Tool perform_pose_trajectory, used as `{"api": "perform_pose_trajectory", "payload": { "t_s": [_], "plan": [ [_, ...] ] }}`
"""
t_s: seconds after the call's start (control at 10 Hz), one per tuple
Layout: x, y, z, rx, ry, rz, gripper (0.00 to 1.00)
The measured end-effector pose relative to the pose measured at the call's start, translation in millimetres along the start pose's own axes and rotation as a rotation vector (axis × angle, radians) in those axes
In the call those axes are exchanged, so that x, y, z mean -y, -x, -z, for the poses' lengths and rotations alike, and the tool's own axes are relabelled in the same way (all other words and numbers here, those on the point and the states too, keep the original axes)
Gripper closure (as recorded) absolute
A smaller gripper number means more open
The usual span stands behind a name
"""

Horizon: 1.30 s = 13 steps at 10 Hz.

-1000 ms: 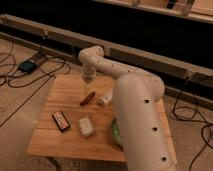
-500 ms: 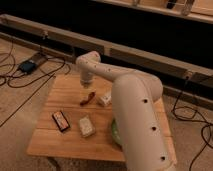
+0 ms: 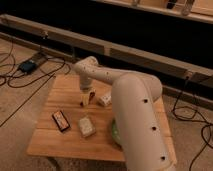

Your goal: Place the pepper in the ceramic bowl

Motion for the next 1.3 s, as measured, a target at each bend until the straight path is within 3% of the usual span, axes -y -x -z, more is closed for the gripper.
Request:
{"api": "perform_pose_trajectory", "payload": {
  "t_s": [0.6, 0.9, 1.3],
  "plan": [
    [3.6, -6.6, -23.8, -0.044, 0.000, -0.001, 0.22],
    [4.7, -14.0, -28.3, -0.054, 0.002, -0.026, 0.52],
    [5.4, -20.1, -18.0, -0.055, 0.000, -0.047, 0.92]
  ]
}}
